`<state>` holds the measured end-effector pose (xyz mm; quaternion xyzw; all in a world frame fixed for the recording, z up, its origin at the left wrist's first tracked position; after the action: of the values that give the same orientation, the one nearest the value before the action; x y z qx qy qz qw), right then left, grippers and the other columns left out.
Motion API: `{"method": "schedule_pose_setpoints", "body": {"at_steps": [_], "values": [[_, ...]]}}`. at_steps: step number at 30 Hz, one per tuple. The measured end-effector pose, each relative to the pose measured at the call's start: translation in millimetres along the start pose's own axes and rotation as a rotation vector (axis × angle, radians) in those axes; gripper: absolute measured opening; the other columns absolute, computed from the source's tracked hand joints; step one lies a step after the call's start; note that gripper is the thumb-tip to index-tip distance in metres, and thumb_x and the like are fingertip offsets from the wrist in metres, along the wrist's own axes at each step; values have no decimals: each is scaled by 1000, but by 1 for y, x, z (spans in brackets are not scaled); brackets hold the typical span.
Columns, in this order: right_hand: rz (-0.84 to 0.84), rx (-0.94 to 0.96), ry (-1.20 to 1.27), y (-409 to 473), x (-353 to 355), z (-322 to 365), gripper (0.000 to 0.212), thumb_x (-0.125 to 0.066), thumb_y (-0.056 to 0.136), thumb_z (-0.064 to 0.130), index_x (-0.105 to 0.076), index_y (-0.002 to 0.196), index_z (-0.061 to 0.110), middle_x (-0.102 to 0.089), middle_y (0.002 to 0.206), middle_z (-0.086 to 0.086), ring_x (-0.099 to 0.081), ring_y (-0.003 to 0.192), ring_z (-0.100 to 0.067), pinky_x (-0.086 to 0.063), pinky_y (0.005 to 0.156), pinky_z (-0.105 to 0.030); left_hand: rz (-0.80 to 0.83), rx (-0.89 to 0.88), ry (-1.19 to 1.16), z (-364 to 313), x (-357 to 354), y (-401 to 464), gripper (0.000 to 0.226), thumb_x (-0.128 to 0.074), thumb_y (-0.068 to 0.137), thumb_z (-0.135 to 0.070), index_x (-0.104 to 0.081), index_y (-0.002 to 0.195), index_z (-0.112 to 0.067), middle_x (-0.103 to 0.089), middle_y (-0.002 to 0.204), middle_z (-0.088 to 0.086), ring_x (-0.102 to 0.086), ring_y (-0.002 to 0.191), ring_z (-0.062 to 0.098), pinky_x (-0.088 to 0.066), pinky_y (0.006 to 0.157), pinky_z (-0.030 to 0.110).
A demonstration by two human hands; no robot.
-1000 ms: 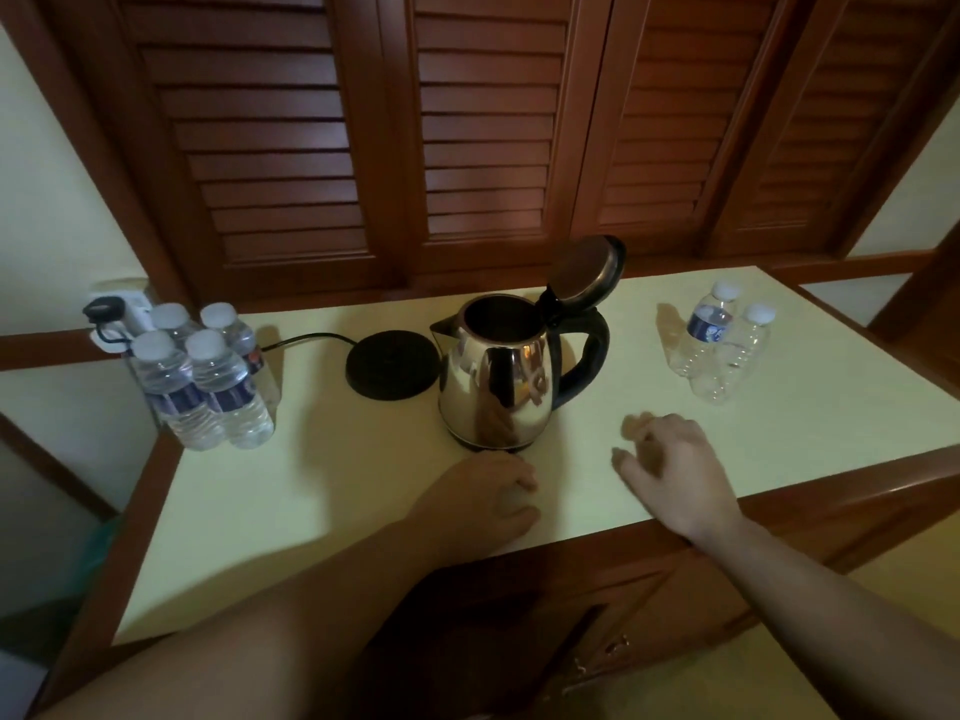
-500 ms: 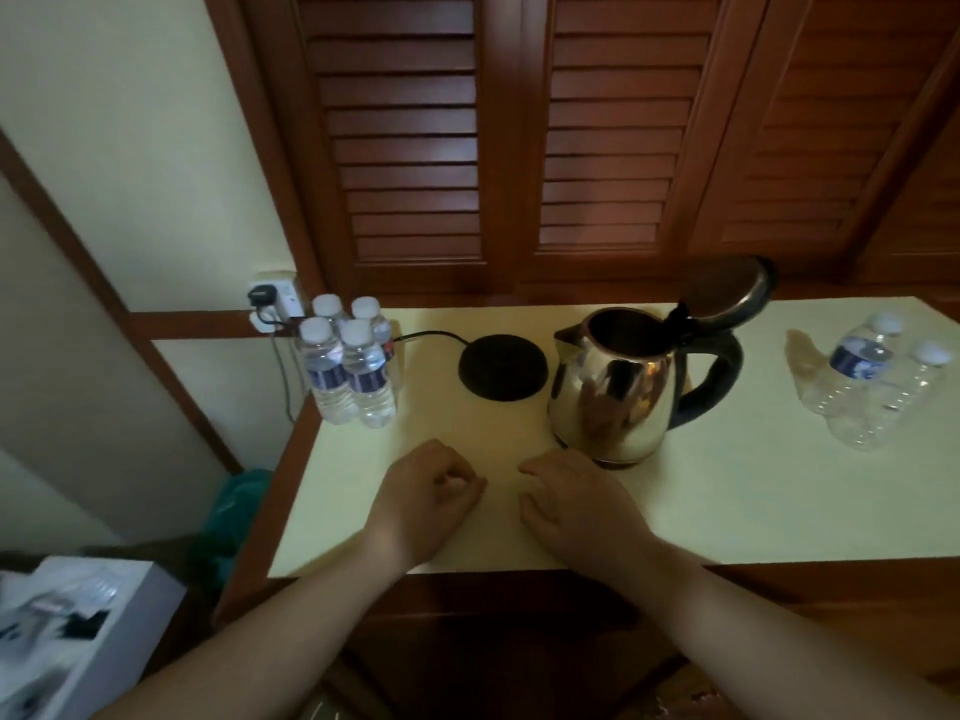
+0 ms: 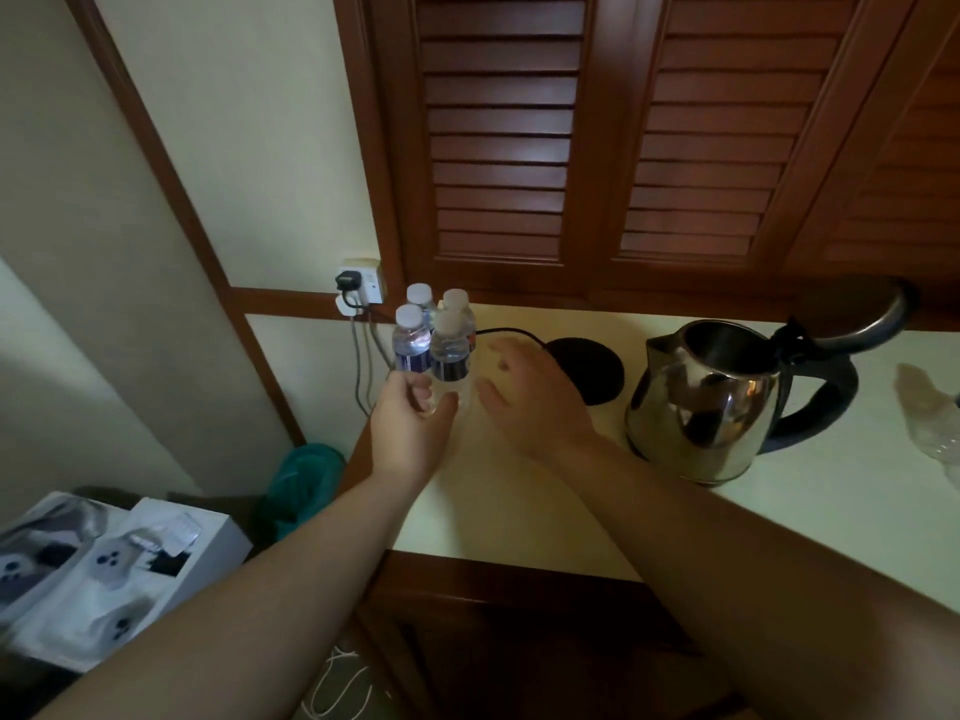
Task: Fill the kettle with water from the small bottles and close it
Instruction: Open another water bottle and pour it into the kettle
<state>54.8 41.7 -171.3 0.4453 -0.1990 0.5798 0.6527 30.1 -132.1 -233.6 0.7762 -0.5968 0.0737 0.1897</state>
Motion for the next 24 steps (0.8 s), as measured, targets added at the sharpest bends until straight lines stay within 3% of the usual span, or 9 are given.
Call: {"method": "schedule_pose_setpoints", "body": {"at_steps": [4,8,12,15,17,19,21,24], "values": [[55,45,-37,44,5,23,54,-50,105,43,-35,157,34,-51,140,-8,-56,122,-29,-53,94,-48,11,-36,117,1,-1,1,29,-79,85,-36,-59,106,-31,-62,96,-12,-62,91,9,-58,86,41],[184,86,-156,61,-4,34,51,-44,108,40,-37,158,30,-50,145,-9,-56,121,-30,-44,84,-37,27,-84,155,-4,-3,2,31,-78,86,-34,-60,111,-28,-63,99,-11,-60,90,4,-58,82,37],[185,95,-122,69,4,42,30,-52,106,33,-56,131,16,-58,117,-6,-59,105,-29,-41,75,-36,34,-104,155,-8,-6,3,36,-80,85,-37,-59,112,-25,-63,101,-11,-61,91,5,-59,80,35],[244,65,-90,67,19,47,15,-59,104,31,-53,104,18,-55,97,2,-55,91,-23,-38,64,-31,33,-120,133,-9,-9,2,50,-83,81,-43,-56,119,-24,-63,104,-12,-62,92,5,-59,77,31],[266,52,-55,63,31,48,25,-62,102,31,-45,85,24,-48,84,7,-50,75,-16,-31,57,-28,58,-133,103,-14,-13,1,60,-85,79,-47,-56,125,-23,-64,109,-11,-62,94,3,-56,77,25],[287,29,-22,60,38,44,31,-68,99,34,-49,79,21,-50,78,5,-47,66,-14,-31,54,-29,121,-166,72,-21,-20,-1,60,-85,78,-47,-59,127,-24,-67,114,-13,-64,100,3,-55,81,23],[321,23,-52,58,42,41,38,-74,93,42,-55,80,13,-51,72,1,-46,62,-16,-32,55,-31,189,-185,25,-28,-28,-5,57,-86,78,-46,-63,126,-27,-71,115,-13,-67,103,4,-58,85,28],[393,3,-218,58,53,33,54,-75,88,58,-51,71,13,-45,64,-1,-40,54,-17,-31,52,-32,267,-181,2,-30,-37,-9,50,-88,76,-43,-63,119,-36,-72,106,-12,-69,95,4,-61,85,37]]}}
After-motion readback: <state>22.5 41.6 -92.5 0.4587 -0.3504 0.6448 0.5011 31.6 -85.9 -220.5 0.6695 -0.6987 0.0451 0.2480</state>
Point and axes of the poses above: each hand's wrist, its own y-axis towards the middle knuckle, its own x-axis out of the back of the hand, z = x × y, the point moved 5 cm from there along y, towards the middle knuckle
